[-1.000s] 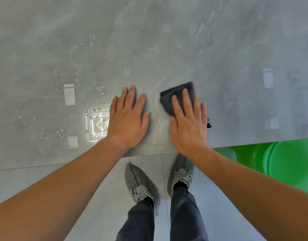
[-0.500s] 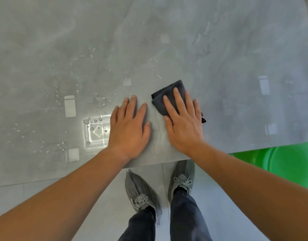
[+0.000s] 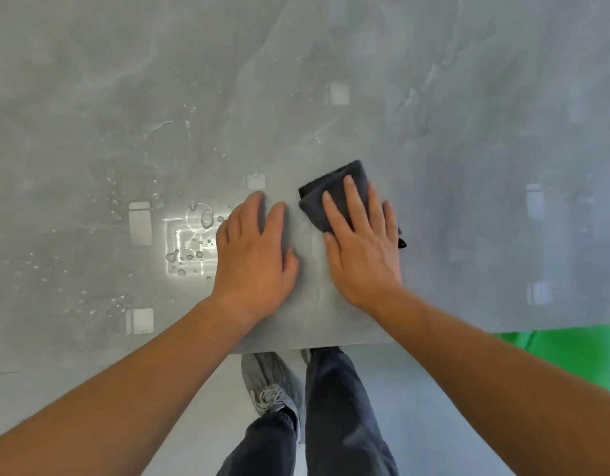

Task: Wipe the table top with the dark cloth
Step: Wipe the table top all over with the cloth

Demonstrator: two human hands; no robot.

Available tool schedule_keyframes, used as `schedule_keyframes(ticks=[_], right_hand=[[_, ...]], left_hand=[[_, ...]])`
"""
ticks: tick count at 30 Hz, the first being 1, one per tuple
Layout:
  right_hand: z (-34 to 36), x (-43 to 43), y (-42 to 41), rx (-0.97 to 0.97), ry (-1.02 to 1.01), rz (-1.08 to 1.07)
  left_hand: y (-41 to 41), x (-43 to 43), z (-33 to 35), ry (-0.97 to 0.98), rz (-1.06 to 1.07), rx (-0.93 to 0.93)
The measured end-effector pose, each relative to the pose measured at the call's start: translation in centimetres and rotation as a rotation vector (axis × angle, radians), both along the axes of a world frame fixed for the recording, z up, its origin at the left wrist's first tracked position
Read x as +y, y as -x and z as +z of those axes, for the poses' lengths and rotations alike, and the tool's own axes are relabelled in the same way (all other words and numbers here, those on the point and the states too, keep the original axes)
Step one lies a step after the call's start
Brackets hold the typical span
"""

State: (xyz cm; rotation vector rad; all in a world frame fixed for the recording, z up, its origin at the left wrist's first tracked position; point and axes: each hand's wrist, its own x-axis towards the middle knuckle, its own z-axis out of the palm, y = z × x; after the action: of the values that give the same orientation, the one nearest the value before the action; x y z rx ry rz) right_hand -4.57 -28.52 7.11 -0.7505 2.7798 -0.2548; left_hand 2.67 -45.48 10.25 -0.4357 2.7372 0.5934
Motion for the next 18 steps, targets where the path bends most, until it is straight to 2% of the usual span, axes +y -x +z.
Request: schedule_keyframes(ticks=[2, 5, 9, 11, 13, 15, 18], right_hand=[[-0.3, 0.8, -0.1, 0.003, -0.007, 0.107], [-0.7, 0.7, 3.9, 0.020, 0.002, 0.133], [-1.0, -1.4, 10.6, 0.023, 0.026, -0.149], [-0.8, -2.5, 10.7, 0.017, 0.028, -0.212], [-0.5, -2.4, 8.5, 0.016, 0.019, -0.123], [-0.3, -1.2, 5.9, 0.008, 0.008, 0.074], [-0.4, 0.6, 6.7, 0.009, 0.003, 0.274]], left_hand=[[0.9, -0.2, -0.2, 0.004, 0.004, -0.002], [2.7, -1.0, -0.6, 0.024, 0.021, -0.003], [5.5, -2.3, -0.8, 0.053, 0.035, 0.005], [7.0, -2.9, -0.7, 0.057, 0.037, 0.018], [8.4, -3.3, -0.6, 0.055, 0.048, 0.015], [9.3, -3.5, -0.5, 0.051, 0.061, -0.019], [9.6, -3.4, -0.6, 0.052, 0.064, -0.061]])
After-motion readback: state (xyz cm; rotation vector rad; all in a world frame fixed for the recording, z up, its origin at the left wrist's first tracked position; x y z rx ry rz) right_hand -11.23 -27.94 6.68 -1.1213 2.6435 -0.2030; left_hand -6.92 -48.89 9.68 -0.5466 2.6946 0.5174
